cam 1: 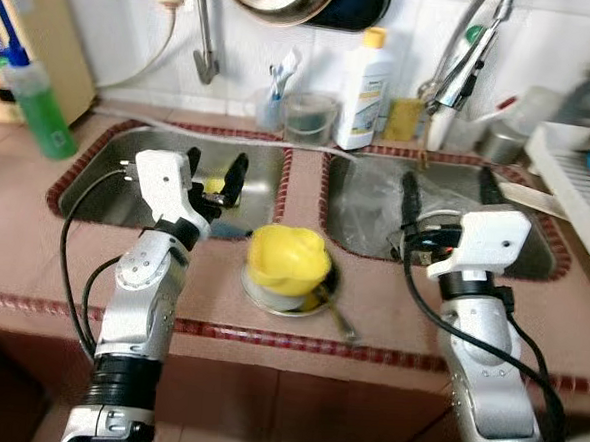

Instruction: Kitchen organization

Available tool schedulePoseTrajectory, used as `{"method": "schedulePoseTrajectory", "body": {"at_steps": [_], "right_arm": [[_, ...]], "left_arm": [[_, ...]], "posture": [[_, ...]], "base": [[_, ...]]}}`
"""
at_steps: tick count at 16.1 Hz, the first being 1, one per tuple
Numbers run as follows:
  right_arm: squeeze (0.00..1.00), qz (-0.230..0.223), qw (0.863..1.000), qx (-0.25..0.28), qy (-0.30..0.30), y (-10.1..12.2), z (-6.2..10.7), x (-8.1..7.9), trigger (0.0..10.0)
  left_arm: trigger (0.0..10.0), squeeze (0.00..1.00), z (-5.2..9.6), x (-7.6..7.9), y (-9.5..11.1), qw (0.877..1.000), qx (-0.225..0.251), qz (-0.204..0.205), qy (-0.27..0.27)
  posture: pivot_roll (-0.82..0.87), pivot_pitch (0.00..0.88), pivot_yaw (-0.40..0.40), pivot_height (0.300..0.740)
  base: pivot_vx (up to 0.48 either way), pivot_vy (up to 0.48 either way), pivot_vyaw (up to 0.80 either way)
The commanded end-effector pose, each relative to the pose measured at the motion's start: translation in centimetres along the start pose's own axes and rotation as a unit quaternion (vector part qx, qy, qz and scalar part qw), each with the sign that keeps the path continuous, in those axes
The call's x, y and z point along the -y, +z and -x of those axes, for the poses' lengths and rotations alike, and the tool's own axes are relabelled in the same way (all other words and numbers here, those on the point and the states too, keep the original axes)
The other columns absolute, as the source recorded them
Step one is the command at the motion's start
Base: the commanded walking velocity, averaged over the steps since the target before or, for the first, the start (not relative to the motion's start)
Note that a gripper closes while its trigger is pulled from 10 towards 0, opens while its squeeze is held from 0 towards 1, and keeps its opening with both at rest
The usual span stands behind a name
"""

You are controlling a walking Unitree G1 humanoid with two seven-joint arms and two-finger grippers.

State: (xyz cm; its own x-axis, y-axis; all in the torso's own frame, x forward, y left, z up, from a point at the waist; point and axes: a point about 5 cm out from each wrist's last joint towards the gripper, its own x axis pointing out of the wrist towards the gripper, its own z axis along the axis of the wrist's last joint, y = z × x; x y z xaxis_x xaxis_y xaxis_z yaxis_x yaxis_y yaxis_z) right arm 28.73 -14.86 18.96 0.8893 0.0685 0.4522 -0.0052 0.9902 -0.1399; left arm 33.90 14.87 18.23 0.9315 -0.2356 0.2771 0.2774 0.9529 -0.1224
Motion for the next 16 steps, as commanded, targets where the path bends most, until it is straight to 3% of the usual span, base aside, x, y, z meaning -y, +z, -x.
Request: {"method": "schedulePoseTrajectory", "body": {"at_steps": [1,3,7,11,16], "right_arm": [[0.0,-0.003,1.0,0.013,0.014,0.4,-0.26,-0.65,10.0],[0.0,-0.001,1.0,0.012,0.016,0.3,-0.2,-0.71,10.0],[0.0,0.0,1.0,0.011,0.021,0.13,-0.15,-0.95,10.0],[0.0,-0.001,1.0,0.008,0.027,-0.13,0.0,-1.32,10.0],[0.0,-0.002,1.0,0.006,0.029,-0.27,0.03,-1.48,10.0]], "left_arm": [[10.0,0.0,0.0,-0.48,0.55,1.0,0.006,-0.004,0.01],[10.0,0.0,-0.01,-0.4,0.53,1.0,0.006,-0.004,0.008],[10.0,0.0,0.13,-0.16,0.85,1.0,0.016,-0.009,0.0],[10.0,0.0,0.51,0.14,0.78,0.999,0.013,-0.045,-0.026],[10.0,0.0,0.67,0.2,0.76,0.999,0.009,-0.039,-0.029]], "posture": [[-0.15,0.0,0.003,0.74],[-0.14,0.0,0.0,0.74],[-0.14,0.0,-0.001,0.74],[-0.14,0.0,0.001,0.74],[-0.13,0.0,0.002,0.74]], "base": [[0.0,0.472,0.0],[0.0,0.472,0.0],[0.0,0.0,0.0],[0.0,0.0,0.0],[0.0,-0.455,0.0]]}}
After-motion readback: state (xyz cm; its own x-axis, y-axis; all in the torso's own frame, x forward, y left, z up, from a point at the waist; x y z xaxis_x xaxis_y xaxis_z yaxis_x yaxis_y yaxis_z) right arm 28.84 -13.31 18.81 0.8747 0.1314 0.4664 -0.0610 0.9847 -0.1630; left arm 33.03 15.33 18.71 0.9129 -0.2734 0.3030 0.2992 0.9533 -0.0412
